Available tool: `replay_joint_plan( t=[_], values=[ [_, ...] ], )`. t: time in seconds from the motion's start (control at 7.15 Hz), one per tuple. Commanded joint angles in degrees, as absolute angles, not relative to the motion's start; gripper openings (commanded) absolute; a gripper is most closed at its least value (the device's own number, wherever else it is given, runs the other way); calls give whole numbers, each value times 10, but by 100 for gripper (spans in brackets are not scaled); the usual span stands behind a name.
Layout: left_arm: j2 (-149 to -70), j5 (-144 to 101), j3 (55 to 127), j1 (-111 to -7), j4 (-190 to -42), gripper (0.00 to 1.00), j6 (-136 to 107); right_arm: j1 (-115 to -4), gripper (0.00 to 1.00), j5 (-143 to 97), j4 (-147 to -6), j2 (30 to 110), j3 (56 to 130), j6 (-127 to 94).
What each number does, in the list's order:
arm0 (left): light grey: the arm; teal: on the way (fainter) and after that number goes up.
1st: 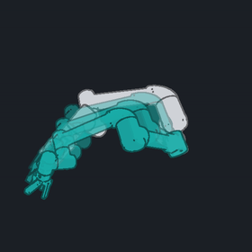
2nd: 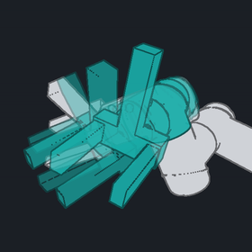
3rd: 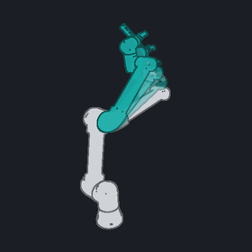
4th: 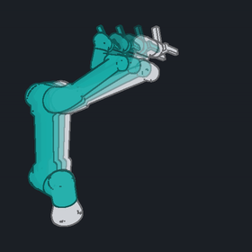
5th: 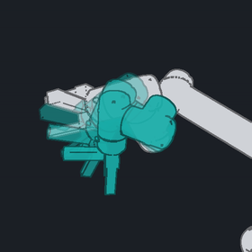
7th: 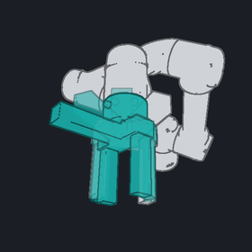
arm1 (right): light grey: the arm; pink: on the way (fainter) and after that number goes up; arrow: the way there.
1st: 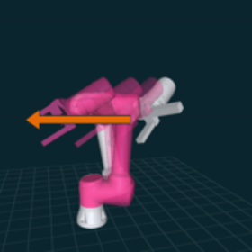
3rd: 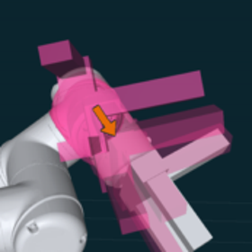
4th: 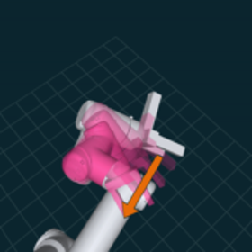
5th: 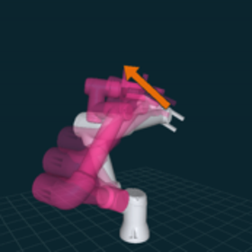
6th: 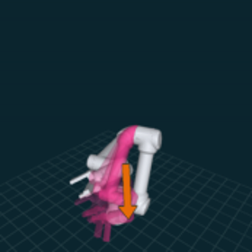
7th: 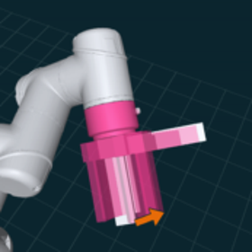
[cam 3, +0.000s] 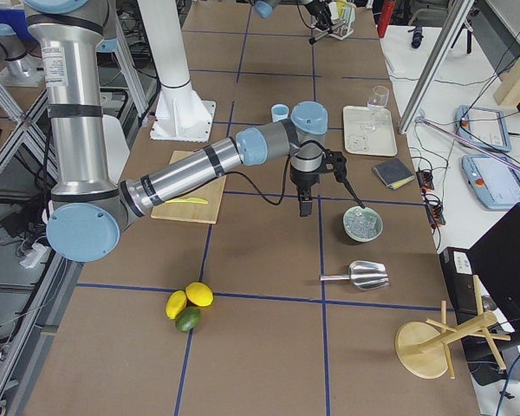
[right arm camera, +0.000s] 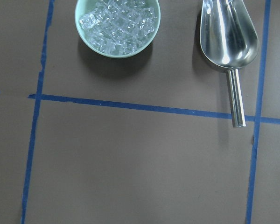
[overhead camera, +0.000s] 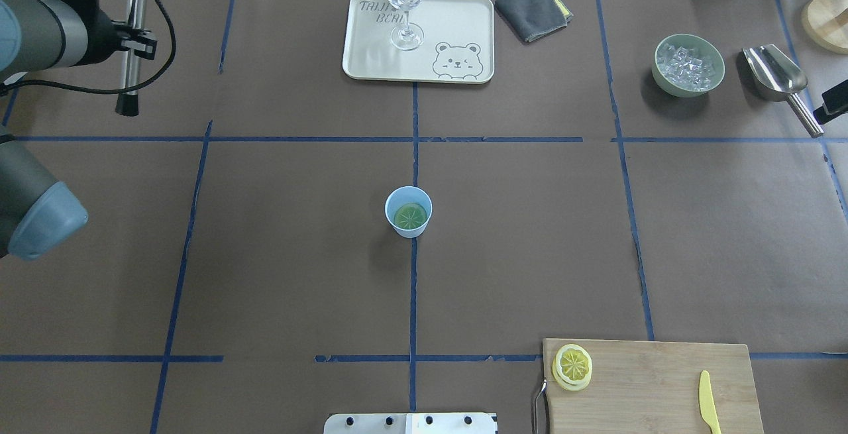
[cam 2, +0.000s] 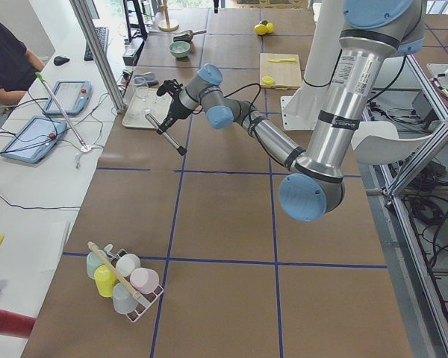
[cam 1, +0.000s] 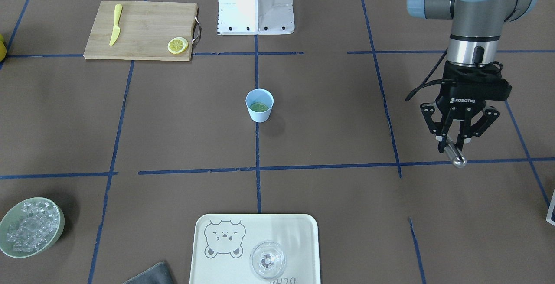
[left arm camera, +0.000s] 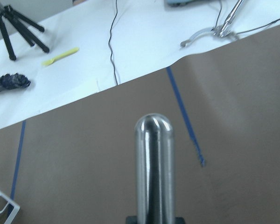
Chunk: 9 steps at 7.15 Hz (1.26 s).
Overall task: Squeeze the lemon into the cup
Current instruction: 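Carry the upright muddler with the left gripper over the blue cup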
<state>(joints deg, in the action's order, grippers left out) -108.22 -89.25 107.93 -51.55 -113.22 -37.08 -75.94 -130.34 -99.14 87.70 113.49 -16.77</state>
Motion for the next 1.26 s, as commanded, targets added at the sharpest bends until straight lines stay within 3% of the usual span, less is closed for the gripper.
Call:
replay_joint_plan(
  t=[0.0,0.42,0.84,1.12],
  values=[
    [-1095,-891,1099,-482,-1203,0,-458,-767,100,-1300,-992,893,1126,-181],
    [-1099,-886,1161,-437,-1210,0,-554,-766,100,-1297,-991,883,1122,-182],
    [-1119,-718,1177,-332,-1212,0,-591,-792,100,-1302,-991,908,1117,-167],
    [-1137,-627,1180,-266,-1213,0,-638,-858,100,-1352,-991,904,1054,-36]
  ],
)
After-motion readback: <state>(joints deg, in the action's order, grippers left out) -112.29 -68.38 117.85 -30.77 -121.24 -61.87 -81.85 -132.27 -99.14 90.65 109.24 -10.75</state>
